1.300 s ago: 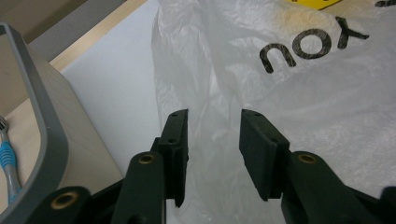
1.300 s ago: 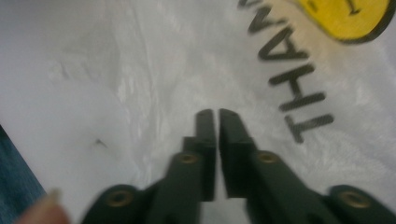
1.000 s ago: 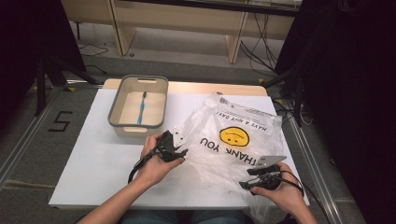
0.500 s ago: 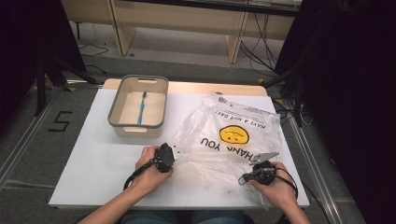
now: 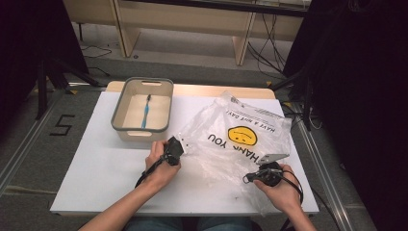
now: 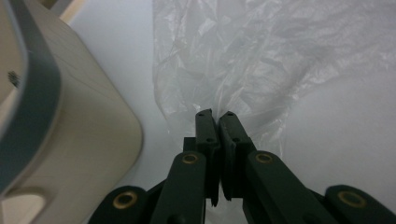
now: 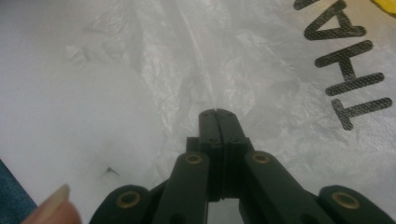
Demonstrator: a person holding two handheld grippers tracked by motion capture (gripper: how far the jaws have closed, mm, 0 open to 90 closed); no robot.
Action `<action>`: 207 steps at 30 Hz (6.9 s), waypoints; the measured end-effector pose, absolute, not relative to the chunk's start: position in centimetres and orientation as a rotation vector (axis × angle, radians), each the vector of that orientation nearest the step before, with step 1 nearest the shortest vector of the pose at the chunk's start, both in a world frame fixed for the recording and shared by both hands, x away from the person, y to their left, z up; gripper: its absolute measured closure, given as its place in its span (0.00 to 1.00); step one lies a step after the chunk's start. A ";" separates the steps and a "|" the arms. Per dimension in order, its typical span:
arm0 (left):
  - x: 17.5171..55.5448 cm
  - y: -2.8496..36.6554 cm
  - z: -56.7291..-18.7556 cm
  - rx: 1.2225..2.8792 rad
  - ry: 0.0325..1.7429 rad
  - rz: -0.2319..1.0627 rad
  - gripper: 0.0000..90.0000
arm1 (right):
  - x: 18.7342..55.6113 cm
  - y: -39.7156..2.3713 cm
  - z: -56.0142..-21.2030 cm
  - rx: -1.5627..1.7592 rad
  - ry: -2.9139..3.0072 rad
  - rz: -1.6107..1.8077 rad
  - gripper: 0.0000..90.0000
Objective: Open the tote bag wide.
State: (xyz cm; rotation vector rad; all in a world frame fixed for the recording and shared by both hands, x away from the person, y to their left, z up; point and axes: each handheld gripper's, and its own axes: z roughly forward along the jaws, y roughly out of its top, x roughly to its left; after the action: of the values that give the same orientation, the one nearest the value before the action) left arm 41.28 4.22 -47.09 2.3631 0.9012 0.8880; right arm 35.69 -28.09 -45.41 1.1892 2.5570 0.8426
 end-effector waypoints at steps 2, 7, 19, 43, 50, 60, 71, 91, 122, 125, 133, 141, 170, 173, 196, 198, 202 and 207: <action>41.3 4.4 -47.0 2.344 0.910 0.868 0.94 | 35.7 -28.0 -45.5 1.187 2.564 0.840 1.00; 41.2 5.0 -46.8 2.309 0.927 0.808 0.83 | 35.7 -28.5 -45.4 1.197 2.548 0.857 0.93; 38.4 7.3 -45.3 2.158 0.896 0.610 0.45 | 35.3 -29.5 -44.5 1.106 2.439 0.953 0.62; 35.0 8.8 -45.4 2.133 0.846 0.575 0.37 | 36.4 -26.3 -43.8 0.912 2.382 1.089 0.46; 34.5 7.1 -45.6 2.151 0.792 0.551 0.39 | 37.7 -24.5 -44.7 0.843 2.455 1.000 0.44; 34.2 5.5 -46.1 2.184 0.746 0.511 0.41 | 39.7 -22.4 -46.5 0.776 2.542 0.826 0.48; 34.3 5.4 -46.4 2.191 0.744 0.508 0.41 | 40.6 -22.2 -47.1 0.785 2.555 0.805 0.78; 34.7 2.7 -46.3 2.179 0.652 0.431 0.75 | 40.2 -22.0 -45.8 0.779 2.493 0.854 1.00; 36.9 -3.1 -49.1 2.309 0.600 0.455 0.98 | 40.3 -22.7 -37.7 0.757 2.061 1.077 1.00; 36.9 -3.1 -49.1 2.311 0.602 0.458 0.98 | 40.3 -22.7 -37.2 0.756 2.035 1.088 1.00; 36.8 -3.1 -49.1 2.310 0.599 0.461 0.98 | 40.5 -22.4 -36.6 0.745 2.006 1.097 1.00; 36.7 -3.0 -49.0 2.322 0.590 0.464 0.97 | 40.4 -22.4 -36.5 0.763 1.980 1.134 1.00; 33.5 2.2 -44.6 2.220 0.538 0.401 0.41 | 40.7 -22.6 -37.0 0.781 2.002 1.115 1.00; 33.4 3.4 -44.2 2.206 0.549 0.408 0.38 | 40.7 -22.6 -37.0 0.784 1.999 1.117 1.00; 33.5 11.1 -44.9 2.098 0.718 0.517 0.27 | 40.7 -22.7 -37.0 0.796 1.996 1.119 1.00; 33.6 11.7 -45.0 2.091 0.740 0.524 0.27 | 40.7 -22.7 -37.0 0.800 1.998 1.119 1.00; 34.0 12.5 -45.3 2.089 0.768 0.535 0.27 | 40.7 -22.7 -37.0 0.801 1.996 1.119 1.00; 34.1 12.8 -45.4 2.078 0.783 0.546 0.27 | 40.7 -22.9 -37.0 0.808 1.993 1.120 1.00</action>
State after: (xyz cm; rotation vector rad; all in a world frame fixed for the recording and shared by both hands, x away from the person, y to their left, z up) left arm 34.10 12.80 -45.41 2.0779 0.7828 0.5464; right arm 40.71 -22.85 -37.00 0.8083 1.9934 1.1198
